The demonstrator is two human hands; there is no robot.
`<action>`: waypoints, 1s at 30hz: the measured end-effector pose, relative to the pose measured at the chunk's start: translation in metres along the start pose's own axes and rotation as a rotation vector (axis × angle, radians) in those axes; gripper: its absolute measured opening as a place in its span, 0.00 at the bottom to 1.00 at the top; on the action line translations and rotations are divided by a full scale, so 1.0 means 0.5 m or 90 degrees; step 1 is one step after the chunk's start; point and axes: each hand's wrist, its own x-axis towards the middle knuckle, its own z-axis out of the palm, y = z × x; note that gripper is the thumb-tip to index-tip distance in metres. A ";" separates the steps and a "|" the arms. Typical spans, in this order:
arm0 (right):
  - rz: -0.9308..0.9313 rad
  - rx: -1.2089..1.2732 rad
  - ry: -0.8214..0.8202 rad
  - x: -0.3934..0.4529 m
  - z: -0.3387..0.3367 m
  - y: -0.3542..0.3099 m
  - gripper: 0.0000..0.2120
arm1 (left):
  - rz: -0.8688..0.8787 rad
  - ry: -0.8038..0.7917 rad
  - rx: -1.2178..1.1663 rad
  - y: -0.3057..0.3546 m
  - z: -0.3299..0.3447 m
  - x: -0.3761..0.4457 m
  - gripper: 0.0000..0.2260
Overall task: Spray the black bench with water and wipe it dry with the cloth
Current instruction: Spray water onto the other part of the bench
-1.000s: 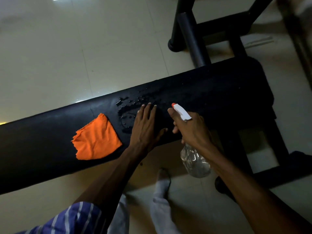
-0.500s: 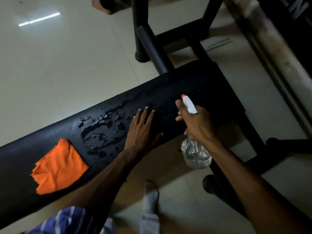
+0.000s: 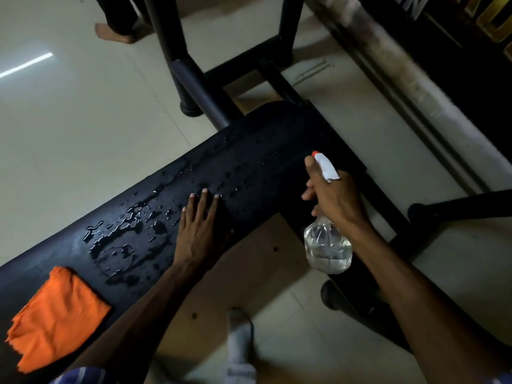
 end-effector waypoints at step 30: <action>-0.006 -0.087 -0.035 -0.198 0.114 0.140 0.38 | -0.017 0.063 -0.034 -0.036 0.019 -0.104 0.38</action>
